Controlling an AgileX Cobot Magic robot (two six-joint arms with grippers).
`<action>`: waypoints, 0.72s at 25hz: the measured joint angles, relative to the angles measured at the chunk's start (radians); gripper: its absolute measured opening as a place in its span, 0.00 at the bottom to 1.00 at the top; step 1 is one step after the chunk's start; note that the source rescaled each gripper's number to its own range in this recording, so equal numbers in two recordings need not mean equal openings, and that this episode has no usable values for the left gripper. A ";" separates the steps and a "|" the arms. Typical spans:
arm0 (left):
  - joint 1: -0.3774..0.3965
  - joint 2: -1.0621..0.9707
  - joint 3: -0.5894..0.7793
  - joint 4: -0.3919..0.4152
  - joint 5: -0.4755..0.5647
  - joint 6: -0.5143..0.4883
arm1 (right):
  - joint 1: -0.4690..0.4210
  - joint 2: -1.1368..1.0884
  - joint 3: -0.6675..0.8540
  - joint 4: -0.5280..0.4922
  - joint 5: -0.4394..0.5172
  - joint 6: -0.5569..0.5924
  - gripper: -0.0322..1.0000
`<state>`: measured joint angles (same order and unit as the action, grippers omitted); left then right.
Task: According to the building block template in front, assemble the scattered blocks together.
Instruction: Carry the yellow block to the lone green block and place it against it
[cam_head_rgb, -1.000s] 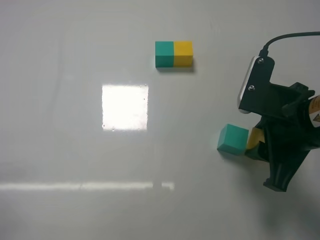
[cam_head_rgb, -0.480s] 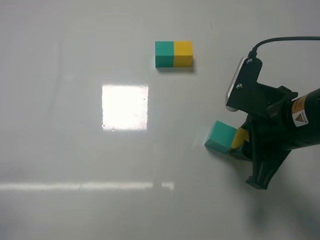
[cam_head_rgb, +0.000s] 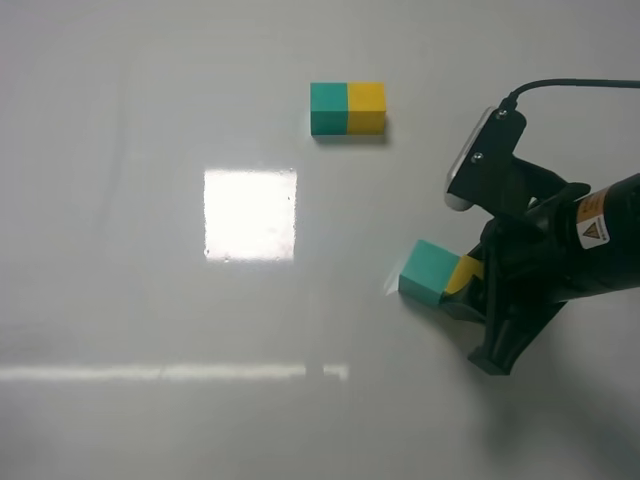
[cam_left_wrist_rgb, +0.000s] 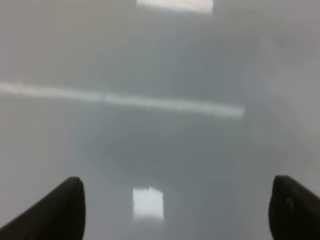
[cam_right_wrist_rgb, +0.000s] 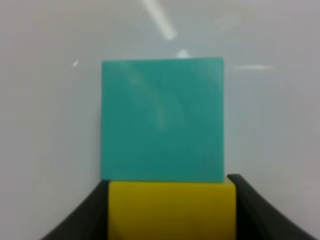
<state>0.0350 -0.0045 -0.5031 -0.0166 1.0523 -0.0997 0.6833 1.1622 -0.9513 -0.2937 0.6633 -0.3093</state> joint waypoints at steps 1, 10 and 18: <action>0.000 0.000 0.000 0.000 0.000 0.000 | 0.000 0.005 0.000 0.005 -0.003 0.002 0.03; 0.000 0.000 0.000 0.000 0.000 0.000 | 0.000 0.043 0.000 0.017 0.001 0.004 0.03; 0.000 0.000 0.000 0.000 0.000 0.000 | 0.000 0.051 0.000 0.045 0.028 0.021 0.33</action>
<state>0.0350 -0.0045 -0.5031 -0.0166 1.0523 -0.0997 0.6833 1.2137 -0.9513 -0.2485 0.6914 -0.2878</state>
